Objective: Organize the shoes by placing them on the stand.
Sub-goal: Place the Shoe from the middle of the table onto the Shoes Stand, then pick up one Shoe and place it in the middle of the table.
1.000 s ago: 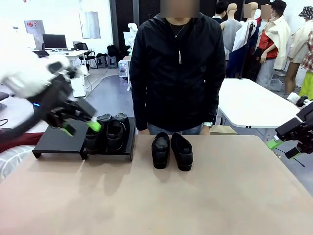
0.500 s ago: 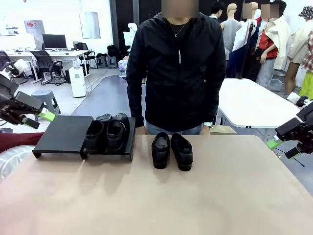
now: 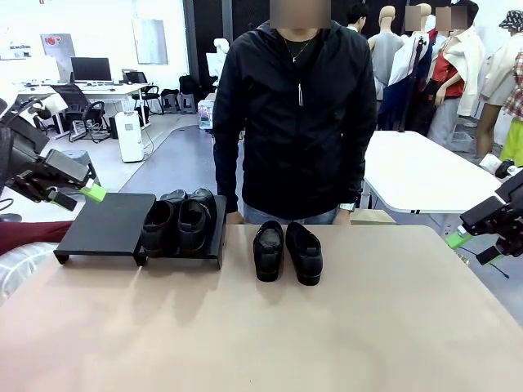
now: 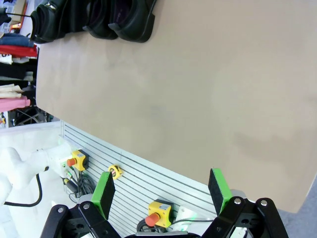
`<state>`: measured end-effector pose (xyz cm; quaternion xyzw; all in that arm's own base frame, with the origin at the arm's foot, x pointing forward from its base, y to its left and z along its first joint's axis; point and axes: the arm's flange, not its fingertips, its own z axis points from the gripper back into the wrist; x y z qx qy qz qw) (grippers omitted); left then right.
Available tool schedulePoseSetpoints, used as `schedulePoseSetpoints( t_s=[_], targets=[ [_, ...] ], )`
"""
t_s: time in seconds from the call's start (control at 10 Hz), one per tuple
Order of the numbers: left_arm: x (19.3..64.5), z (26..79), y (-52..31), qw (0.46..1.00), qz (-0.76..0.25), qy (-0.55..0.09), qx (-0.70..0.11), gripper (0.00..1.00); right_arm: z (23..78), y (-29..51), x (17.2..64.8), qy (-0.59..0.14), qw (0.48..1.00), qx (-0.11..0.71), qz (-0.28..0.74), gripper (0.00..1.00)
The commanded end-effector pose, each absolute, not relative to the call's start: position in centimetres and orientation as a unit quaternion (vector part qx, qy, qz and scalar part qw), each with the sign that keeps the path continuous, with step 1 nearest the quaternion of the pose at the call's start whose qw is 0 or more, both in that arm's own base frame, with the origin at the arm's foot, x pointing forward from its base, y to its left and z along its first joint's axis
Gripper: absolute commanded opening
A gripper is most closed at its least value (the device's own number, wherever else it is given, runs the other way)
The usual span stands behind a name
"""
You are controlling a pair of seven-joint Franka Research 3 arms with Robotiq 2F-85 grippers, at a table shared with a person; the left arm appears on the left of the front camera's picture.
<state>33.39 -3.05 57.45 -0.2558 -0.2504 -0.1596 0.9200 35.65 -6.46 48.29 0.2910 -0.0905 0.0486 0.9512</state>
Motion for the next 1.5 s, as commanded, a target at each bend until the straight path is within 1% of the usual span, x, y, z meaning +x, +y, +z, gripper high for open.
schedulePoseSetpoints(
  t_s=[0.0,0.8,0.9,1.0,1.1,1.2,1.4],
  targets=[
    [33.6,57.7,-2.6,0.922,-0.154,-0.243,-0.259,1.00,48.6,-6.5,35.6,-0.088,0.951,0.294,0.046,1.00],
    [33.6,57.7,-2.6,0.922,-0.154,-0.243,-0.259,1.00,48.3,-6.5,35.6,-0.091,0.951,0.291,0.049,1.00],
    [33.6,57.7,-2.6,0.922,-0.154,-0.243,-0.259,1.00,50.0,-4.2,36.7,-0.096,0.963,0.247,0.047,1.00],
    [33.6,57.7,-2.6,0.922,-0.154,-0.243,-0.259,1.00,51.9,0.7,39.4,-0.089,0.969,0.209,0.094,1.00],
    [33.6,57.7,-2.6,0.922,-0.154,-0.243,-0.259,1.00,53.5,7.3,42.4,-0.081,0.972,0.185,0.124,1.00],
    [33.6,57.7,-2.6,0.922,-0.154,-0.243,-0.259,1.00,53.7,13.1,44.7,-0.069,0.973,0.163,0.149,1.00],
    [33.6,57.7,-2.6,0.922,-0.154,-0.243,-0.259,1.00,51.6,23.2,47.9,-0.061,0.980,0.102,0.159,1.00]
  ],
)
